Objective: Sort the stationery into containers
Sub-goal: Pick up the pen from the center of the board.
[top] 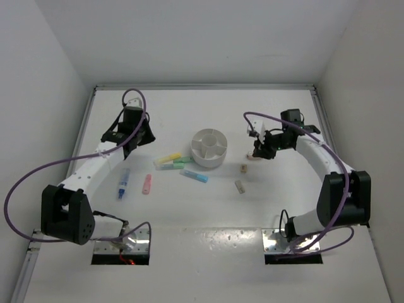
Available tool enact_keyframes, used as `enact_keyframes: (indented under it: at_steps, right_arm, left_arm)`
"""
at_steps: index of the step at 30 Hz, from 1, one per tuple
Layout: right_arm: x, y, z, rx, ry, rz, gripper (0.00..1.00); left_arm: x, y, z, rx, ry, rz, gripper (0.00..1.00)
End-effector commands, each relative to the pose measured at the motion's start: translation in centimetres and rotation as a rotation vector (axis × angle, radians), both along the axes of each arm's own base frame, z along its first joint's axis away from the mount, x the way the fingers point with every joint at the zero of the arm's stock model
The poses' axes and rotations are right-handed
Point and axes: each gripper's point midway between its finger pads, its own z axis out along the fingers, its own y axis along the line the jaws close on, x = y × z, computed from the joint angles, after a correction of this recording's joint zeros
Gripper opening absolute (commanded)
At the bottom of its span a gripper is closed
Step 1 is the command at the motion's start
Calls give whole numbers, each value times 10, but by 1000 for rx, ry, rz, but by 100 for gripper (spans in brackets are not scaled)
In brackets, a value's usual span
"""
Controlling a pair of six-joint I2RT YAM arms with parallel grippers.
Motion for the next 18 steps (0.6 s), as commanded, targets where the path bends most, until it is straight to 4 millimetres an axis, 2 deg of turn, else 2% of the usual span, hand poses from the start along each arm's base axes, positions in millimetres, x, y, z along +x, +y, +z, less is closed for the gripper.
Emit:
enact_keyframes:
  at_steps: [1, 2, 4, 5, 6, 7, 8, 10, 11, 13, 15, 18]
  right_arm:
    - [-5, 41, 67, 235, 29, 103, 9]
    - [-8, 44, 73, 267, 75, 90, 7]
    - [-14, 51, 87, 319, 113, 94, 10]
    - [-13, 52, 92, 336, 127, 82, 13]
    - [-13, 52, 92, 336, 127, 82, 15]
    - [-18, 55, 100, 360, 126, 95, 18]
    - [-17, 52, 103, 361, 113, 86, 24]
    - [-24, 52, 105, 373, 90, 96, 26]
    - [-26, 52, 104, 371, 74, 103, 30]
    - [-28, 49, 101, 371, 63, 96, 30]
    - [-30, 49, 100, 365, 37, 113, 31]
    - [-38, 49, 98, 363, 50, 134, 31]
  left_arm:
    - [9, -10, 0, 12, 8, -78, 18]
    - [10, -14, -13, 18, 53, -112, 9]
    - [8, -20, -25, 63, 88, -225, 11]
    - [5, -28, -31, 58, 102, -296, 26]
    - [4, -31, -36, 71, 112, -342, 35]
    - [-2, -29, -54, 117, 167, -417, 38]
    - [2, -34, -51, 124, 165, -464, 38]
    - [4, -37, -62, 155, 201, -553, 43]
    - [10, -44, -55, 148, 175, -594, 46]
    - [12, -61, -54, 176, 154, -682, 53]
    - [22, -59, -64, 279, 167, -694, 55]
    - [24, -65, -82, 341, 207, -744, 54]
